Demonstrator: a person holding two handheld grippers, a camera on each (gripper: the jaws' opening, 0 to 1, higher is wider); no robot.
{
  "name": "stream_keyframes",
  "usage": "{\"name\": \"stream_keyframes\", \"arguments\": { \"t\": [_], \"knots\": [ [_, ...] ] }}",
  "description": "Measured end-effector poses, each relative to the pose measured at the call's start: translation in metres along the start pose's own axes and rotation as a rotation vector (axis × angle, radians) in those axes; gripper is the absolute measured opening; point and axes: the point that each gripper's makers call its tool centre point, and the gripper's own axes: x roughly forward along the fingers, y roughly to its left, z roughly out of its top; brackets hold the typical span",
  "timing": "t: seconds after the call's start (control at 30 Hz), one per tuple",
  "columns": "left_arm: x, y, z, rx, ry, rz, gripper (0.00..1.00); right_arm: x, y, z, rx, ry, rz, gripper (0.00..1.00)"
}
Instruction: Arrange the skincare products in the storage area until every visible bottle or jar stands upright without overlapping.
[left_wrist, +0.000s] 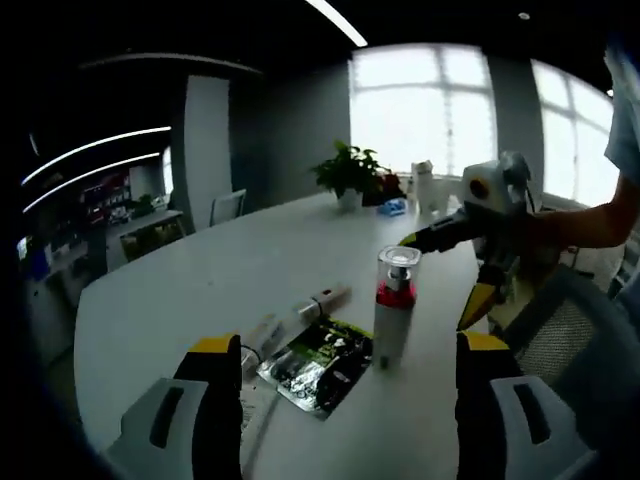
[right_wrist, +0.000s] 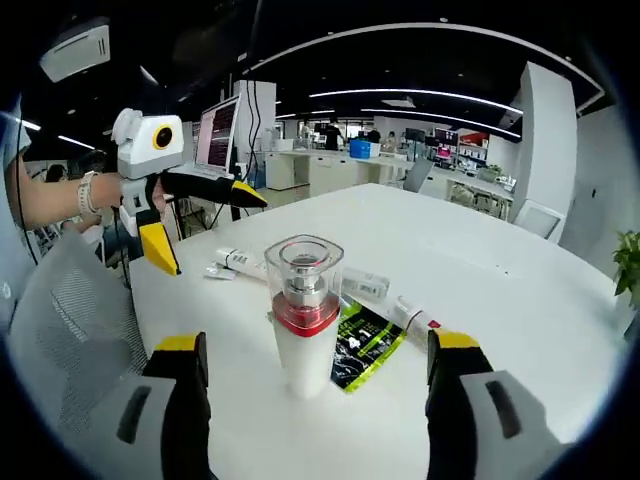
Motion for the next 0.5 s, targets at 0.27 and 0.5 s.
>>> {"name": "stream_keyframes", "arguments": {
  "t": [0.27, 0.5],
  "knots": [
    [-0.027, 0.011, 0.0, -0.002, -0.003, 0.09, 0.97, -0.004, -0.002, 0.01, -0.013, 0.003, -0.032, 1.0],
    [-0.046, 0.016, -0.001, -0.006, 0.013, 0.136, 0.97, -0.012, 0.002, 0.021, -0.021, 0.007, -0.03, 1.0]
  ]
}}
